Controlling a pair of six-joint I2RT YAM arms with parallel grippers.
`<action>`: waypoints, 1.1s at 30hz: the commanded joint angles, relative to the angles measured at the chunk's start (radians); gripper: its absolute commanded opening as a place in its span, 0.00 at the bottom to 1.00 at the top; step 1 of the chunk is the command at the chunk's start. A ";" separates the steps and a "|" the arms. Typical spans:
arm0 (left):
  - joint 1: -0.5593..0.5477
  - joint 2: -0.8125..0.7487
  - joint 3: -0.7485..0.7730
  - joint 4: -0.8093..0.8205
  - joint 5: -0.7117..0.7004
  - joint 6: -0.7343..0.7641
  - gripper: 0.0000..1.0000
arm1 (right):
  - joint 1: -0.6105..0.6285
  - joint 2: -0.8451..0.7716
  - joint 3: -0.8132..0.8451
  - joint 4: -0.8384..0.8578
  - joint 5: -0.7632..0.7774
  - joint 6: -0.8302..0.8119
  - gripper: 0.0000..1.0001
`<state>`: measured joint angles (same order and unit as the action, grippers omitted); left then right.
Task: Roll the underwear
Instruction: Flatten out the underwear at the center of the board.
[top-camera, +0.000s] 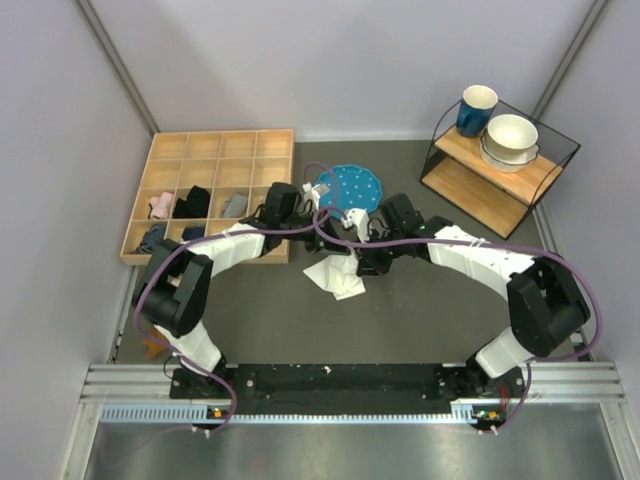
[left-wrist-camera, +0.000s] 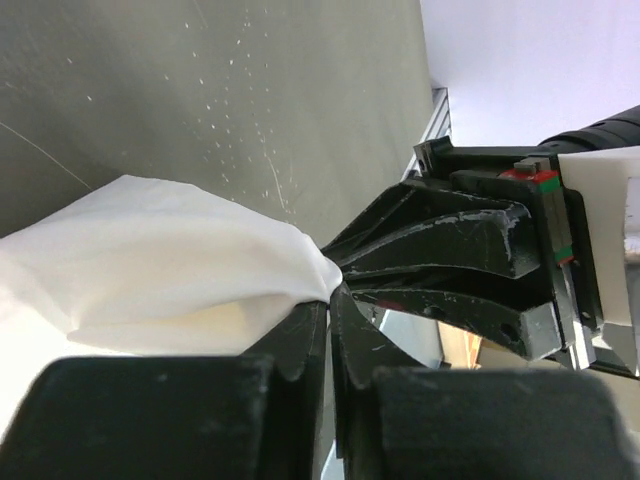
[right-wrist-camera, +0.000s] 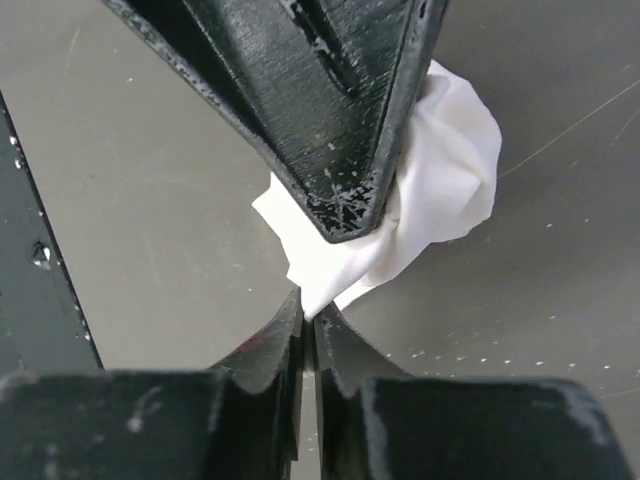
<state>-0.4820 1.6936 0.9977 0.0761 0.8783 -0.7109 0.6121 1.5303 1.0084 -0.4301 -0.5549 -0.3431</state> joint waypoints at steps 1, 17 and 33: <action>0.029 -0.041 -0.014 0.088 0.008 -0.015 0.20 | -0.003 -0.019 0.016 0.041 -0.020 0.043 0.00; -0.053 -0.339 -0.202 -0.295 -0.410 0.476 0.60 | -0.124 -0.019 0.022 0.044 0.110 0.088 0.00; -0.273 -0.084 -0.079 -0.317 -0.806 0.539 0.60 | -0.161 0.005 0.021 0.044 0.059 0.104 0.00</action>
<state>-0.7311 1.5959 0.8608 -0.2699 0.1482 -0.1921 0.4557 1.5242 1.0080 -0.4107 -0.4656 -0.2565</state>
